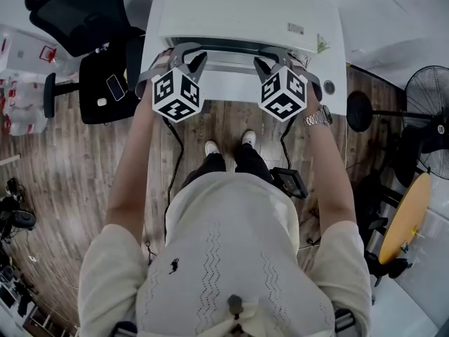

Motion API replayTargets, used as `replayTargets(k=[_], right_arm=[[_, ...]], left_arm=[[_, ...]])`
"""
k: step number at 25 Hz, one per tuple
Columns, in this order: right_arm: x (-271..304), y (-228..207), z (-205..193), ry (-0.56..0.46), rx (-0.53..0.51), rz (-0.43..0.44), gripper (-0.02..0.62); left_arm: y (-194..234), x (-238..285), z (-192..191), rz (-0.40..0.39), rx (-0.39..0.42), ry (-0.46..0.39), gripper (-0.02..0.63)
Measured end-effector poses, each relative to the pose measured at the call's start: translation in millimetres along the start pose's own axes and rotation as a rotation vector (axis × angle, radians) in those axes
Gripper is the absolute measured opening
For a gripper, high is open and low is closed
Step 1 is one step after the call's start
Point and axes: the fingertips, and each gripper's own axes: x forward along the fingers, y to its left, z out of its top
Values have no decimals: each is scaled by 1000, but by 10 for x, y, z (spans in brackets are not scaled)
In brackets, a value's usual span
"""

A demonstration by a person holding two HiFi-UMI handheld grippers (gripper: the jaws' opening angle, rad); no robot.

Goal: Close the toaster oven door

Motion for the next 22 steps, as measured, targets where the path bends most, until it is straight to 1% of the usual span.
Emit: replayTargets(k=[11, 17, 19, 22], right_arm=[[20, -34, 3, 6, -17, 16, 80], [40, -62, 26, 19, -53, 27, 78], [45, -83, 29, 25, -64, 20, 86], [29, -120, 41, 6, -51, 8, 104]], left_arm=[[37, 26, 17, -11, -15, -10, 67], [74, 43, 17, -25, -15, -5, 64], [88, 53, 25, -27, -16, -7, 64], [92, 57, 28, -32, -24, -12, 63]])
